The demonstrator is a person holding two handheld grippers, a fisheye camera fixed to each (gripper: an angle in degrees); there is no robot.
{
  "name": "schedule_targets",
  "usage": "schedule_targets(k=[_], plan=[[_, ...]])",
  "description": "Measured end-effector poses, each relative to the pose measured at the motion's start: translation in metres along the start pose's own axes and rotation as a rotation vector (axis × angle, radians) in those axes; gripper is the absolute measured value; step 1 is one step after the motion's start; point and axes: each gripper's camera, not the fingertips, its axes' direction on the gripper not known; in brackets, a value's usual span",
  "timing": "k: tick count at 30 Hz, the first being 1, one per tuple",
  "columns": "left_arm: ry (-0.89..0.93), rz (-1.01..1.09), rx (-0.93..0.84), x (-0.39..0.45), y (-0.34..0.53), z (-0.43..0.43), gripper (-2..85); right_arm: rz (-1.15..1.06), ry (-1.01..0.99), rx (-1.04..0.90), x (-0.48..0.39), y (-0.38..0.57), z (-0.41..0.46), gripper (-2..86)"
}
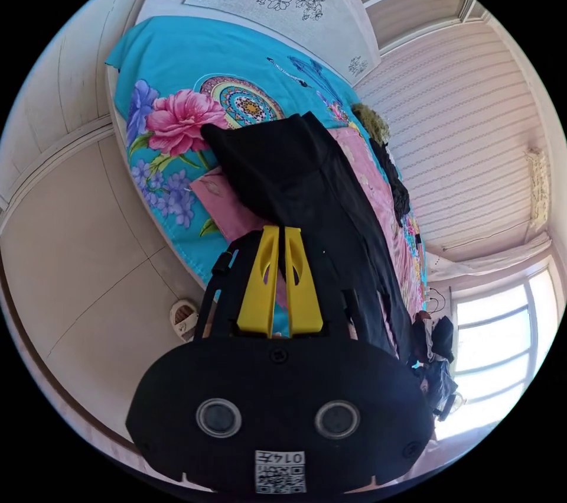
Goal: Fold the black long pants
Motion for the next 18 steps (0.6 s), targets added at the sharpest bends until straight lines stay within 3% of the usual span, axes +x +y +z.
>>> schedule_targets(k=[10,18], plan=[[0.100,0.269,0.031,0.095,-0.092,0.016,-1.0,-0.108,0.114,0.123,-0.011,-0.109,-0.028,0.6],[-0.032,0.295,-0.084,0.150,-0.154,0.127,-1.0,-0.032,0.130,-0.032,0.013,-0.231,0.039,0.4]])
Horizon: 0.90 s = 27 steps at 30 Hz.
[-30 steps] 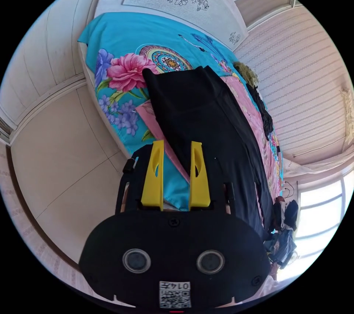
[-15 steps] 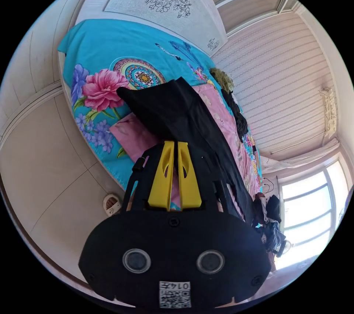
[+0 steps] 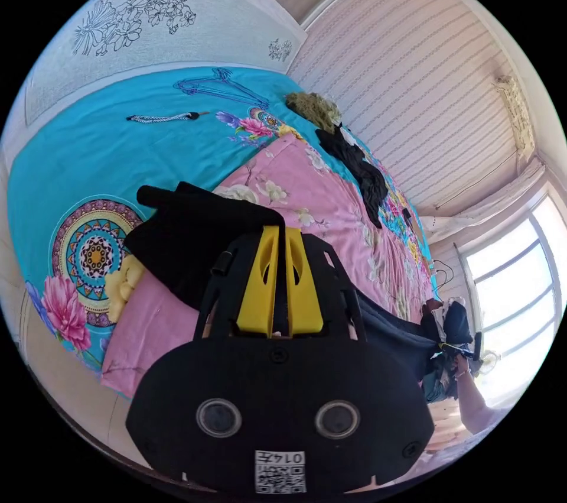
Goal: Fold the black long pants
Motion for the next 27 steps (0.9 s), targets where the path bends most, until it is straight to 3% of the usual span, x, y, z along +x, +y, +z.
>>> schedule_targets(k=[4,13,18,21,27], plan=[[-0.015,0.000,0.002,0.004,-0.015,0.026,-0.9,0.020,0.078,-0.070,0.002,-0.033,0.035,0.5],[-0.088,0.010,-0.021,-0.011,-0.026,0.048,5.8,0.133,-0.010,-0.007,0.033,-0.028,0.065,4.7],[-0.120,0.067,0.063,-0.031,-0.013,-0.003,8.3,0.148,-0.085,0.081,0.052,0.030,0.064,9.3],[-0.130,0.044,0.108,-0.051,0.007,-0.036,8.8,0.248,-0.229,0.203,0.066,0.088,0.062,12.3],[-0.062,-0.172,0.090,-0.099,0.066,-0.039,10.7,0.545,-0.524,0.382,0.069,0.226,0.104,13.1]])
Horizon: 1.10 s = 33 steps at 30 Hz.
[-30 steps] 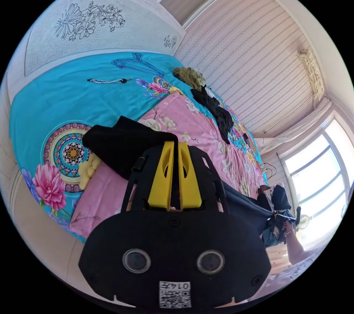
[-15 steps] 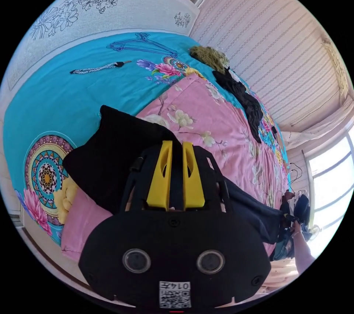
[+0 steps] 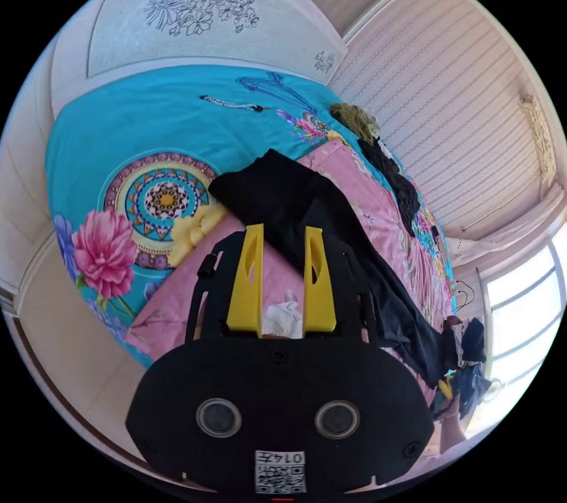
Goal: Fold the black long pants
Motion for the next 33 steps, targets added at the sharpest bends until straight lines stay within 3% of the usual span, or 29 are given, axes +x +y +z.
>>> schedule_targets(k=[5,10,11,15,22,28,33], plan=[[0.096,-0.106,-0.006,-0.001,0.014,0.031,11.7,0.223,-0.144,0.070,0.051,0.040,0.022,13.7],[0.135,-0.169,-0.024,0.003,-0.003,0.052,6.4,0.245,-0.111,0.130,0.050,0.025,0.042,12.5],[0.180,-0.180,-0.054,0.001,-0.007,0.057,1.6,0.254,-0.108,0.139,0.051,0.021,0.046,10.4],[0.288,-0.219,-0.049,-0.012,-0.010,0.045,-0.5,0.291,-0.157,0.140,0.056,0.009,0.042,2.9],[0.300,-0.075,-0.181,-0.030,-0.002,-0.012,-0.9,0.075,-0.222,-0.088,0.053,0.001,0.010,0.0],[0.193,-0.011,-0.316,-0.045,0.042,-0.031,-0.7,0.095,-0.149,-0.221,0.059,0.041,0.006,0.0],[0.220,0.005,-0.251,-0.033,0.067,-0.046,-0.1,0.143,-0.135,-0.185,0.048,0.066,0.009,0.4]])
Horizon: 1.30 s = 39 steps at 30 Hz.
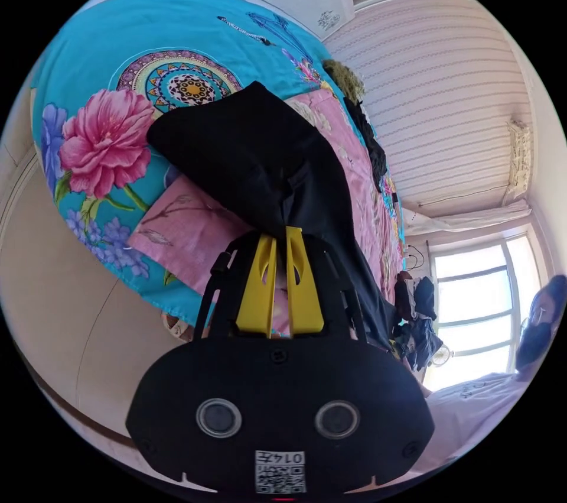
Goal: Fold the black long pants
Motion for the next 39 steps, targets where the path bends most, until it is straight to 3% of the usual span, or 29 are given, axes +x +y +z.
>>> schedule_targets(k=[6,9,12,14,16,20,24,30,35,39], plan=[[-0.074,0.063,-0.023,0.028,0.031,-0.015,2.9,0.028,0.071,0.076,-0.025,0.026,0.001,3.9],[-0.306,0.325,0.026,0.077,0.064,-0.039,1.5,-0.004,0.274,0.152,-0.055,0.043,-0.013,7.0],[-0.441,0.664,-0.045,0.153,0.108,-0.039,0.4,-0.281,0.520,0.153,-0.131,0.061,0.003,7.0],[-0.560,0.960,-0.089,0.221,0.154,-0.015,0.6,-0.652,0.574,0.006,-0.216,0.080,0.062,6.5],[-0.608,1.129,-0.100,0.264,0.189,0.016,1.6,-0.920,0.516,-0.143,-0.279,0.103,0.122,6.2],[-0.517,1.323,-0.090,0.323,0.257,0.095,4.4,-1.358,0.319,-0.450,-0.392,0.180,0.256,7.3],[-0.490,1.297,-0.123,0.339,0.283,0.139,7.4,-1.528,0.401,-0.480,-0.443,0.224,0.334,8.7],[-0.480,1.184,-0.195,0.339,0.284,0.178,9.2,-1.454,0.553,-0.497,-0.479,0.232,0.398,5.4],[-0.474,1.265,-0.209,0.355,0.293,0.175,1.2,-1.450,0.541,-0.532,-0.507,0.236,0.413,0.9],[-0.449,1.280,-0.205,0.366,0.296,0.156,-0.3,-1.464,0.476,-0.558,-0.528,0.244,0.408,0.2]])
